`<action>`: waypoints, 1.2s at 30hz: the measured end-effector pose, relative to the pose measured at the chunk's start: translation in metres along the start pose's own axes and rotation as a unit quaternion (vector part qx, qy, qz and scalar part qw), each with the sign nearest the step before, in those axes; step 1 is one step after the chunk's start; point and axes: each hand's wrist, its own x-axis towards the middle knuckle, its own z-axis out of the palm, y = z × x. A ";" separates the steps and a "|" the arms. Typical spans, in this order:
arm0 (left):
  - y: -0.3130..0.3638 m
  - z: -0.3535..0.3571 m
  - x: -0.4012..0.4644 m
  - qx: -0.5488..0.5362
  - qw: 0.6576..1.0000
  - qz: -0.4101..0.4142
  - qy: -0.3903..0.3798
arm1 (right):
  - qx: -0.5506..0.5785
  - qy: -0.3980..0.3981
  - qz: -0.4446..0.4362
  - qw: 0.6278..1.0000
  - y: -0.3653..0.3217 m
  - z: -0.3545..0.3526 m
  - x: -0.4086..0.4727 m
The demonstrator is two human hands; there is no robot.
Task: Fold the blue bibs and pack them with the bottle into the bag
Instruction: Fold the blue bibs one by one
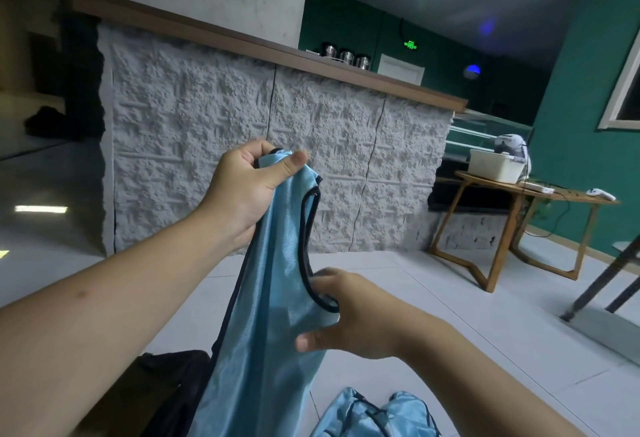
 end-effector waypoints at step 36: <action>0.005 -0.014 0.006 0.027 0.999 0.023 -0.004 | 0.062 0.158 0.030 0.985 0.009 0.017 0.006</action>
